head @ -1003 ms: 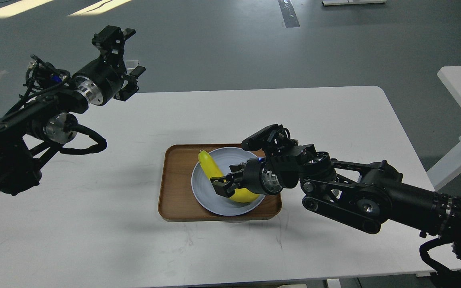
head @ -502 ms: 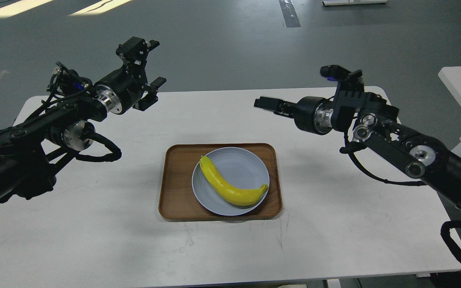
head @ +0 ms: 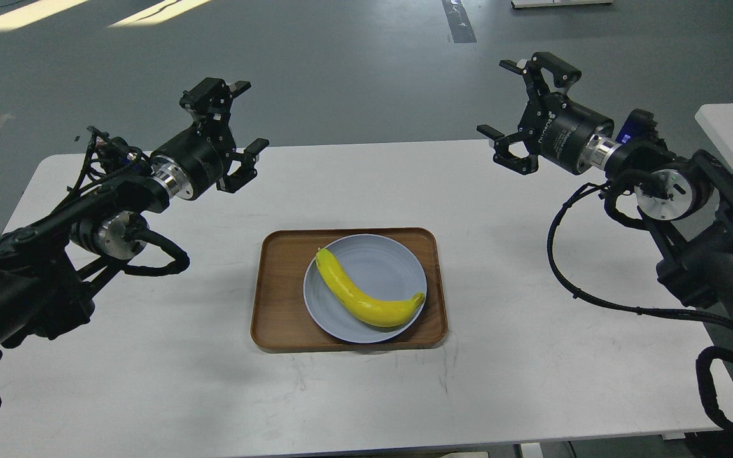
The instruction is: Place banana on plate with both arms
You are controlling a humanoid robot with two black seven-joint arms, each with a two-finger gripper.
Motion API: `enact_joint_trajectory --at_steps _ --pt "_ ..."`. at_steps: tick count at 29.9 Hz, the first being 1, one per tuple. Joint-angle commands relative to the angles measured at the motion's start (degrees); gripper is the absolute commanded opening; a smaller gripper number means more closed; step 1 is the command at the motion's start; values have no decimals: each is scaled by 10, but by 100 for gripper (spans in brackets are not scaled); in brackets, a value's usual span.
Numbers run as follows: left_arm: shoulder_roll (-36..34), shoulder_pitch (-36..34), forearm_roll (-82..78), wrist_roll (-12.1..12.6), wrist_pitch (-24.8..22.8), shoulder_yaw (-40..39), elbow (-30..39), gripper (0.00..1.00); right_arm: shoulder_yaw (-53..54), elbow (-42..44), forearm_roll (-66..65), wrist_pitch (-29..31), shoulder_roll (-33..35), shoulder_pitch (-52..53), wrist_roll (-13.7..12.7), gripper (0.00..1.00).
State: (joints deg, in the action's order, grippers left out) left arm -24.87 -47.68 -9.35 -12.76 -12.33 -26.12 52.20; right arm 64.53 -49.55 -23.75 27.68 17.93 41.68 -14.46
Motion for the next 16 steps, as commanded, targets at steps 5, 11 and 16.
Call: enact_joint_trajectory --at_steps 5,11,16 --pt "-10 11 0 0 -11 -5 2 98 3 27 -109 3 -4 0 7 100" --pt "-13 24 0 -34 -21 -6 11 98 4 26 -123 3 -24 5 21 100" --pt "-28 37 0 -37 -46 -17 28 98 16 26 -121 3 -29 7 45 100"
